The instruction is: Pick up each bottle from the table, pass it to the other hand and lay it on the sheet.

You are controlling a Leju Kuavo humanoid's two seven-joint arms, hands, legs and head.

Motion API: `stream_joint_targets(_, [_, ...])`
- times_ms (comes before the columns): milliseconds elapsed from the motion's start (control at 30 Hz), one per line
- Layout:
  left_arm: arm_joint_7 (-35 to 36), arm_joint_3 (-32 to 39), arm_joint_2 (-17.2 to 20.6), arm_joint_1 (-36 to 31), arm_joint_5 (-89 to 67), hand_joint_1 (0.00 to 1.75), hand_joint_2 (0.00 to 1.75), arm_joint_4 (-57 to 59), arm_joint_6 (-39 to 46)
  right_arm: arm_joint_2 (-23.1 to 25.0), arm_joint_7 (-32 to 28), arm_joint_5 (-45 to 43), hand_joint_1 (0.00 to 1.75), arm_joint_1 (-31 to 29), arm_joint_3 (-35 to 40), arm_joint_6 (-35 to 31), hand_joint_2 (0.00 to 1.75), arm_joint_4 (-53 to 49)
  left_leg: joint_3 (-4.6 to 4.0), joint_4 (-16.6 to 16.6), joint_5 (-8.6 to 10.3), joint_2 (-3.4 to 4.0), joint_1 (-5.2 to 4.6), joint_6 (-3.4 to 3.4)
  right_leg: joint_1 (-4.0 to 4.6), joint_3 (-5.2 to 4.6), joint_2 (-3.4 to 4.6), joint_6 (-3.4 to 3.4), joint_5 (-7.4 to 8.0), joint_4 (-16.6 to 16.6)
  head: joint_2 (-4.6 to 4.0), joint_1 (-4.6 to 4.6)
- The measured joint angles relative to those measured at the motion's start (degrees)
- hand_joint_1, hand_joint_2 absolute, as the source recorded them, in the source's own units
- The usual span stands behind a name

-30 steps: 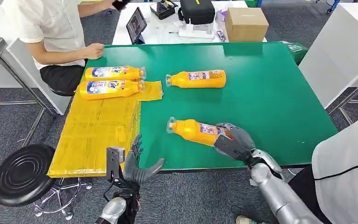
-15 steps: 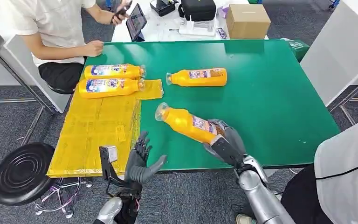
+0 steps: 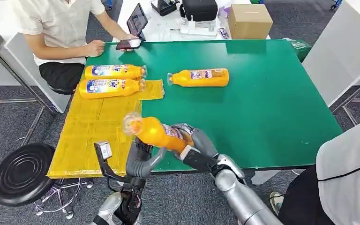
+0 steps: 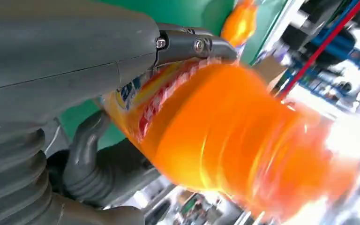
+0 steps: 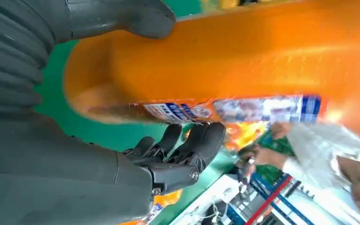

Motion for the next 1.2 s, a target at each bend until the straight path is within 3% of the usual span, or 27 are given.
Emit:
stream_joint_targets(467, [-2.5,0.5,0.0,0.0,1.2,0.00,1.75,-3.4,4.9,1.8,0.9,-4.1,1.75,2.3,1.5,-4.4,1.75,-2.2,-0.05,0.0,0.00,-0.03,0.00,0.00,0.00,-0.02,-0.04,0.00,0.00,0.0,0.00,0.00])
stream_joint_targets(733, [-4.7,1.4,0.0,0.0,3.6,0.00,1.75,-4.2,5.3,1.6,0.4,-6.5,1.75,2.8,2.7,0.3,1.75,-2.2,-0.04,0.0,0.00,-0.04,0.00,0.00,0.00,-0.03,-0.05,0.00,0.00,0.0,0.00,-0.02])
stream_joint_targets(767, [-4.9,1.6,0.0,0.0,3.6,0.30,1.75,-4.4,5.3,1.5,0.4,-6.6,1.75,2.9,2.9,0.4,1.75,-2.2,-0.04,0.0,0.00,-0.05,0.00,0.00,0.00,-0.02,-0.07,0.00,0.00,0.0,0.00,-0.02])
stream_joint_targets(800, [-4.9,1.6,0.0,0.0,3.6,1.40,1.75,-4.4,5.3,1.5,0.4,-6.7,1.75,3.0,3.0,0.4,1.75,-2.2,-0.05,0.0,0.00,-0.05,0.00,0.00,0.00,-0.02,-0.07,0.00,0.00,0.0,0.00,-0.02])
stream_joint_targets(833, [-5.0,1.7,0.0,0.0,3.6,1.29,1.75,-4.5,5.3,1.5,0.4,-6.8,1.75,3.0,3.1,0.5,1.75,-2.2,-0.05,0.0,0.00,-0.03,0.00,0.00,0.00,-0.02,-0.06,0.00,0.00,0.0,0.00,-0.02])
stream_joint_targets(867, [-5.1,1.7,0.0,0.0,3.6,1.45,1.75,-4.8,5.1,1.5,0.4,-7.2,1.75,3.0,3.2,0.9,1.75,-2.2,-0.05,0.0,0.00,-0.03,0.00,0.00,0.00,-0.03,-0.06,0.00,0.00,0.0,0.00,-0.02])
stream_joint_targets(900, [-5.2,1.7,0.0,-0.1,3.6,1.73,1.75,-4.9,4.9,1.5,0.2,-7.9,1.75,3.0,3.3,1.5,1.75,-2.2,-0.05,0.0,0.00,-0.03,0.00,0.00,0.00,-0.03,-0.05,0.00,0.00,0.0,0.00,0.00])
stream_joint_targets(933, [-5.1,1.7,0.0,-0.1,3.4,1.57,1.75,-5.0,4.7,1.5,0.0,-8.5,1.75,3.0,3.3,2.0,1.75,-2.2,-0.05,0.0,0.00,-0.03,0.00,0.00,0.00,-0.03,-0.06,0.00,0.00,0.0,0.00,-0.02])
stream_joint_targets(967, [-5.1,1.8,0.0,-0.1,2.7,0.33,1.75,-4.9,4.8,1.5,-0.1,-8.7,1.75,3.0,3.3,2.2,1.75,-2.2,-0.05,0.0,0.00,-0.03,0.00,0.00,0.00,-0.04,-0.06,0.00,0.00,0.0,0.00,0.00])
stream_joint_targets(1000, [-5.1,1.7,0.0,-0.2,1.0,0.00,1.75,-4.9,5.4,1.5,-0.3,-8.8,1.75,3.0,3.3,2.2,1.75,-2.2,-0.05,0.0,0.00,-0.03,0.00,0.00,0.00,-0.04,-0.06,0.00,0.00,0.0,0.00,-0.02])
stream_joint_targets(1067, [-5.1,1.3,0.0,-0.7,-1.5,0.00,1.75,-4.1,5.5,1.4,-0.5,-9.0,1.75,3.2,3.3,2.2,1.75,-2.3,-0.04,0.0,0.00,-0.05,-0.01,0.00,-0.01,-0.04,-0.07,0.00,0.00,0.0,0.00,-0.02])
stream_joint_targets(1100, [-5.1,1.0,0.0,-1.0,-2.0,0.26,1.75,-3.5,5.4,1.2,-0.6,-9.0,1.75,3.3,3.3,2.2,1.75,-2.5,-0.04,0.0,0.00,-0.04,-0.02,0.00,-0.01,-0.03,-0.06,0.00,0.00,0.0,0.00,0.00])
stream_joint_targets(1133, [-5.0,0.9,0.0,-1.2,-2.5,1.75,1.75,-2.9,5.2,1.1,-0.6,-9.0,1.75,3.3,3.3,2.1,1.75,-2.6,-0.04,0.0,0.00,-0.04,-0.02,0.00,-0.01,-0.04,-0.06,0.00,0.00,0.0,0.00,-0.02])
stream_joint_targets(1200, [-5.0,0.2,0.0,-1.7,-3.6,1.75,1.75,-1.3,5.0,0.9,-0.6,-9.0,1.69,3.4,3.3,2.1,1.75,-2.6,-0.04,0.0,0.00,-0.03,-0.02,0.00,-0.01,-0.05,-0.05,0.00,0.00,0.0,0.00,-0.02])
